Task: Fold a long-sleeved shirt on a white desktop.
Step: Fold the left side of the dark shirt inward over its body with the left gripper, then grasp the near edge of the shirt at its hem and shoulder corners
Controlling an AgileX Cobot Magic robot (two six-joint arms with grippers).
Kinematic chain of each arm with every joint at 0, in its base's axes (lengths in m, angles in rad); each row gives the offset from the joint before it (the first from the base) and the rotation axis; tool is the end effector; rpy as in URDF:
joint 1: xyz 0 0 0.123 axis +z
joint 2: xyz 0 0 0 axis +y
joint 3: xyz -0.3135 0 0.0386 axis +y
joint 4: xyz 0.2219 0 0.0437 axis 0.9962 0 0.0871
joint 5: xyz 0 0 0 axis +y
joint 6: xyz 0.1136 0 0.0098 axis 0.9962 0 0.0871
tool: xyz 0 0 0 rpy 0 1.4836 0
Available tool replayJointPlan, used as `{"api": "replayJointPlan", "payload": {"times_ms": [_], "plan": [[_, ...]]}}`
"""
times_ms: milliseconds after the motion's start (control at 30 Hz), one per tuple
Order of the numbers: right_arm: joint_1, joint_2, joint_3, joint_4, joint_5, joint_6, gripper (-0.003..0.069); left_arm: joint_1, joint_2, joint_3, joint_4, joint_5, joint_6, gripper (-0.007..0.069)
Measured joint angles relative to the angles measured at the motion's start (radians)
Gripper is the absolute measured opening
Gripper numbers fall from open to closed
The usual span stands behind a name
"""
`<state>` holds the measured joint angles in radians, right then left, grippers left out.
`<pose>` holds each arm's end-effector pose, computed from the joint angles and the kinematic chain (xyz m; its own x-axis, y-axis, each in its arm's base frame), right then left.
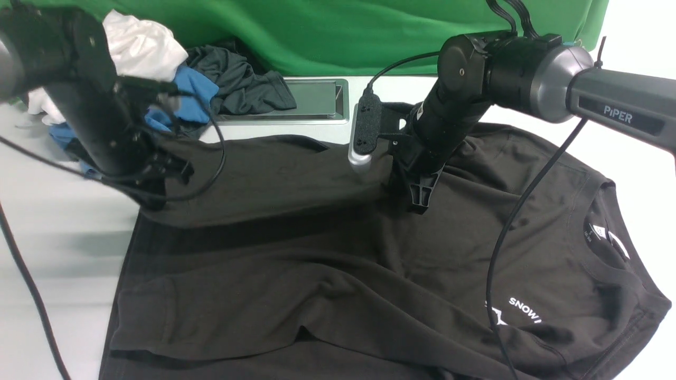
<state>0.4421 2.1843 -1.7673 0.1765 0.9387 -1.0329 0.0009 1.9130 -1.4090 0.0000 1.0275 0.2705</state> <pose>0.4151 0.2144 0.1996 -0.1459 -0.9456 -0.2907 -0.9663 0.1992 -0.1631 0.3712 0.0003 0.2233 -0.9562 0.2664 -0.1216 0.2642 0.9639 0.0337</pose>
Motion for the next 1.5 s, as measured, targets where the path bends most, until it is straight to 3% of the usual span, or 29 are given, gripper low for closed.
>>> {"api": "replayJointPlan", "payload": {"times_ms": [100, 200, 233, 300, 333, 433, 467, 500, 533, 667, 767, 833, 867, 933, 1033, 1267, 1367, 1500], "plan": [[0.0, 0.0, 0.0, 0.001, 0.015, 0.014, 0.0137, 0.001, 0.0, 0.032, 0.027, -0.039, -0.004, 0.0043], [0.0, 0.0, 0.0, -0.002, 0.035, 0.033, 0.0248, 0.004, 0.0, 0.046, 0.036, -0.062, -0.004, 0.0057], [0.0, 0.0, 0.0, -0.002, 0.06, 0.045, 0.034, 0.01, 0.0, 0.049, 0.037, -0.067, -0.003, 0.0083], [0.0, -0.001, 0.0, -0.003, 0.084, 0.058, 0.0391, 0.019, 0.0, 0.049, 0.04, -0.067, -0.001, 0.0125], [0.0, -0.001, 0.0, -0.003, 0.087, 0.06, 0.0398, 0.02, -0.001, 0.049, 0.04, -0.067, 0.0, 0.013], [0.0, -0.016, 0.0, -0.004, 0.127, 0.084, 0.0412, 0.037, -0.001, 0.049, 0.037, -0.059, 0.001, 0.0235], [0.0, -0.036, 0.0, -0.003, 0.151, 0.1, 0.0402, 0.046, -0.001, 0.049, 0.025, -0.057, 0.001, 0.0302], [0.0, -0.039, 0.0, -0.003, 0.153, 0.102, 0.04, 0.046, -0.001, 0.049, 0.024, -0.057, 0.001, 0.031], [0.0, -0.073, 0.0, -0.004, 0.181, 0.119, 0.0376, 0.049, -0.002, 0.049, 0.011, -0.052, -0.012, 0.0389], [-0.002, -0.157, 0.001, -0.006, 0.25, 0.174, 0.0308, 0.045, -0.023, 0.051, -0.044, -0.041, -0.024, 0.0491], [-0.012, -0.217, 0.02, -0.024, 0.264, 0.228, 0.0251, 0.019, -0.074, 0.056, -0.065, -0.04, -0.009, 0.0461], [-0.041, -0.307, 0.076, -0.045, 0.269, 0.3, 0.0178, -0.053, -0.177, 0.074, -0.057, -0.038, 0.027, 0.0329], [-0.043, -0.314, 0.081, -0.046, 0.269, 0.305, 0.0178, -0.067, -0.186, 0.075, -0.055, -0.036, 0.031, 0.0316], [-0.084, -0.416, 0.16, -0.049, 0.269, 0.377, 0.0139, -0.167, -0.322, 0.093, -0.051, 0.004, 0.09, 0.0124], [-0.118, -0.517, 0.258, -0.052, 0.261, 0.436, 0.0124, -0.271, -0.451, 0.131, -0.07, 0.088, 0.139, 0.0033], [-0.11, -0.695, 0.409, -0.049, 0.255, 0.526, 0.0118, -0.478, -0.687, 0.407, -0.12, 0.121, 0.199, 0.002], [-0.076, -0.786, 0.48, -0.05, 0.252, 0.591, 0.0118, -0.556, -0.764, 0.578, -0.193, 0.073, 0.292, 0.003], [0.021, -0.933, 0.616, -0.047, 0.236, 0.65, 0.0118, -0.61, -0.801, 0.785, -0.263, -0.033, 0.414, 0.0112]]}}
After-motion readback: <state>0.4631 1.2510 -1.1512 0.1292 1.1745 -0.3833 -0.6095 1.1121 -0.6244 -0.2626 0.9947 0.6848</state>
